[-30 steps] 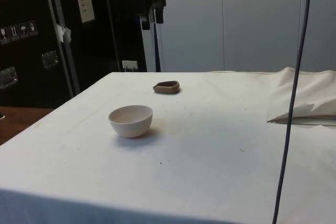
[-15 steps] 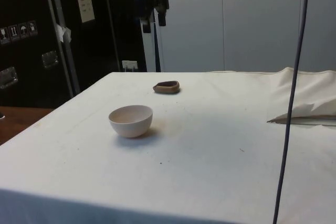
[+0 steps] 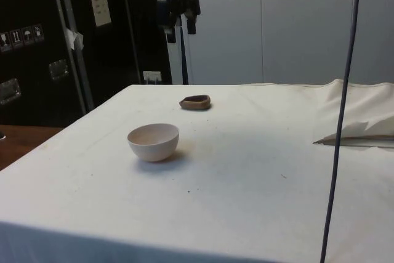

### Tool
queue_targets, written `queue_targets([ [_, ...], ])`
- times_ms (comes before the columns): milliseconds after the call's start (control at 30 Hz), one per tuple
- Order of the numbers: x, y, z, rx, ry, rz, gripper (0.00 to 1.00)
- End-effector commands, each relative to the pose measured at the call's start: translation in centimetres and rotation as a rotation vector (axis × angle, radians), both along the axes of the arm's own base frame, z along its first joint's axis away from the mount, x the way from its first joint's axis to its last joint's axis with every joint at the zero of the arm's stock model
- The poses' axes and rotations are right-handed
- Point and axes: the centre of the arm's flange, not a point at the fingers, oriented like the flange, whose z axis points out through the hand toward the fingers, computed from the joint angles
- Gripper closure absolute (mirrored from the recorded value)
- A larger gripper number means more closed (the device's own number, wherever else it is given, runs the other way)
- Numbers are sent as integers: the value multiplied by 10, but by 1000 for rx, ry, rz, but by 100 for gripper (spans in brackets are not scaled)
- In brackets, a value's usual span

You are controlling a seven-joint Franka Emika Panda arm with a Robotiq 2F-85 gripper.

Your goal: Pour the coffee beans from the cup into the bowl.

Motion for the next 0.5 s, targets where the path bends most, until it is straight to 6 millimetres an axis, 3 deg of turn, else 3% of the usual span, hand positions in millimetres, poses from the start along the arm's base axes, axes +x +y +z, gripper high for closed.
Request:
queue_targets([
  [0, 0, -2, -1, -12, -8, -13, 0],
  [467, 2, -10, -13, -22, -12, -88, 0],
])
